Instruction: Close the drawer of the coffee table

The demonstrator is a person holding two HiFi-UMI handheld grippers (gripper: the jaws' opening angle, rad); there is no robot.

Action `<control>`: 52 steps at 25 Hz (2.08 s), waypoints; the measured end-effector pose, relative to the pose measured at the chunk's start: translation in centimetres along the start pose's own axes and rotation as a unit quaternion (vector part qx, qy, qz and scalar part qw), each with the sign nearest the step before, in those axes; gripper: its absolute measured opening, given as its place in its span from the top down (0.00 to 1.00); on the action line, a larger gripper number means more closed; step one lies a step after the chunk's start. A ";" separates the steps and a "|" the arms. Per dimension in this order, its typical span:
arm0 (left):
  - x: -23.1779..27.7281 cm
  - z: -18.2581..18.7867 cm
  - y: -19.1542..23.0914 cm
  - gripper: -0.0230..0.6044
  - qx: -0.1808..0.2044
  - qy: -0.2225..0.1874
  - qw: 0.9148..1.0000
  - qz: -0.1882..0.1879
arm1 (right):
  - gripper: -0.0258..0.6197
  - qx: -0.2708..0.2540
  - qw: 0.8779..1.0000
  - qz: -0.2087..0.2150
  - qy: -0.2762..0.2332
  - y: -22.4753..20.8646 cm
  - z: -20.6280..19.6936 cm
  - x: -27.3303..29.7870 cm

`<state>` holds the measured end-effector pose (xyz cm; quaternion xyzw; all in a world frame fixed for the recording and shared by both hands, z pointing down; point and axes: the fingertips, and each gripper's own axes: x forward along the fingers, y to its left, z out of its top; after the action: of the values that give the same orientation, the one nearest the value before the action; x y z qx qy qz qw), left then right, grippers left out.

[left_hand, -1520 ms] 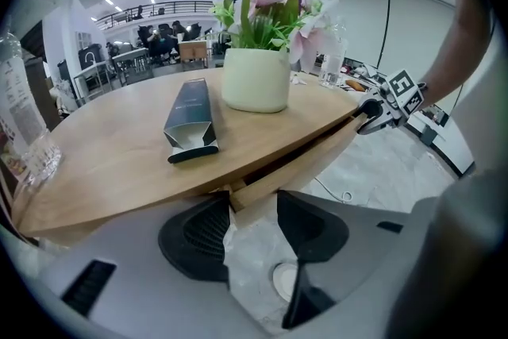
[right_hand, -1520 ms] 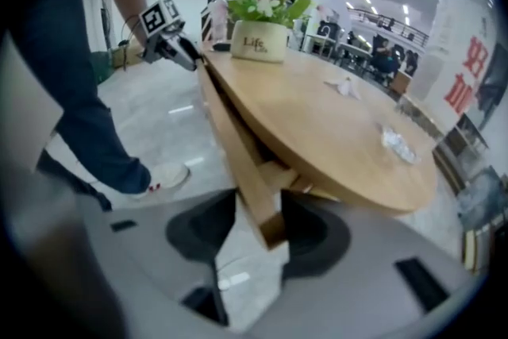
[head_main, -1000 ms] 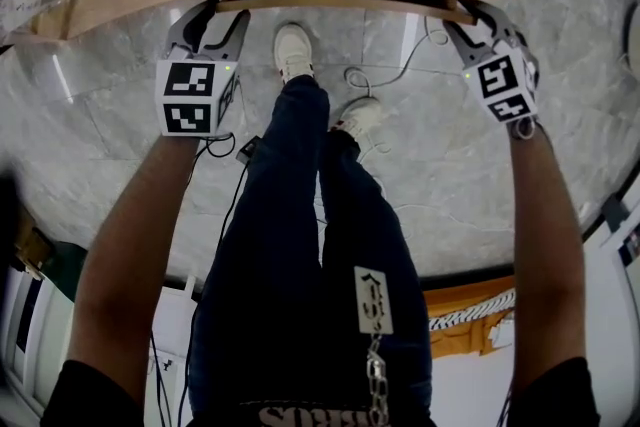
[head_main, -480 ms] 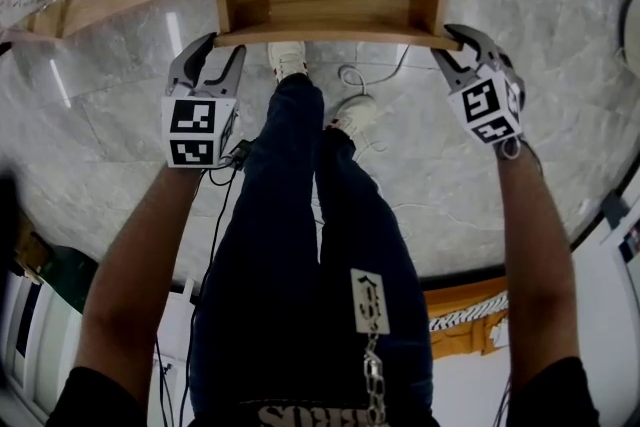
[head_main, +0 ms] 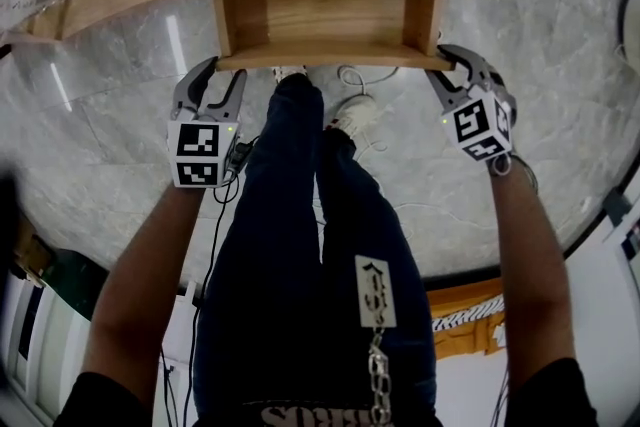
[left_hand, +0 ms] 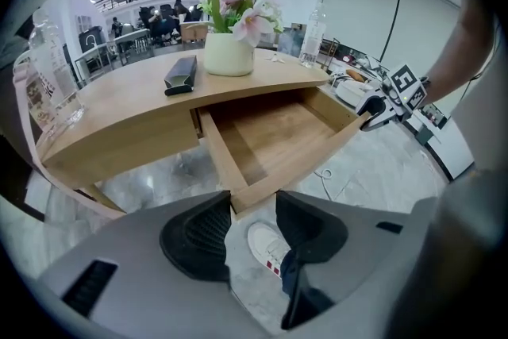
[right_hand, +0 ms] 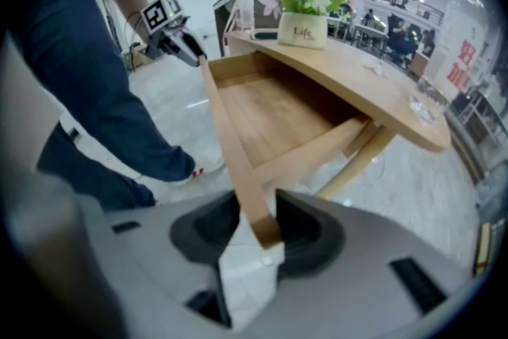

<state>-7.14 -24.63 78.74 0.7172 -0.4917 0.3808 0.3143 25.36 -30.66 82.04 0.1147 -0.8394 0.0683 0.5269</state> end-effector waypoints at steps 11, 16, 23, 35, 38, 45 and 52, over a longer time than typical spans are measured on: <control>-1.2 -1.9 -1.0 0.65 -0.003 0.007 1.000 -0.005 | 0.72 0.010 1.000 0.009 0.005 2.5 -1.0 -0.5; -1.5 -2.4 -1.2 0.65 -0.002 0.006 1.000 -0.005 | 0.72 0.013 1.000 0.011 0.002 3.3 -1.1 -0.7; -1.9 -3.1 -1.7 0.65 -0.006 0.003 1.000 -0.005 | 0.72 0.016 1.000 0.015 0.004 4.1 -1.5 -0.9; -1.8 -3.7 -2.1 0.65 -0.005 0.001 1.000 -0.008 | 0.72 0.019 1.000 0.017 0.014 4.5 -2.0 -0.7; -1.7 -3.6 -2.1 0.65 -0.006 0.005 1.000 -0.011 | 0.72 0.019 0.999 0.021 0.021 4.4 -1.9 -0.6; -1.4 -2.7 -1.5 0.65 0.001 0.015 1.000 -0.026 | 0.72 0.026 0.999 0.024 0.030 3.5 -1.4 -0.6; -0.1 0.5 0.8 0.65 0.012 0.012 0.999 -0.033 | 0.72 0.027 0.999 0.018 0.025 0.2 0.5 0.2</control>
<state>-7.76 -25.23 78.50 0.7323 -0.4594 0.3843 0.3241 24.81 -30.58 81.97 0.1122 -0.8255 0.1033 0.5435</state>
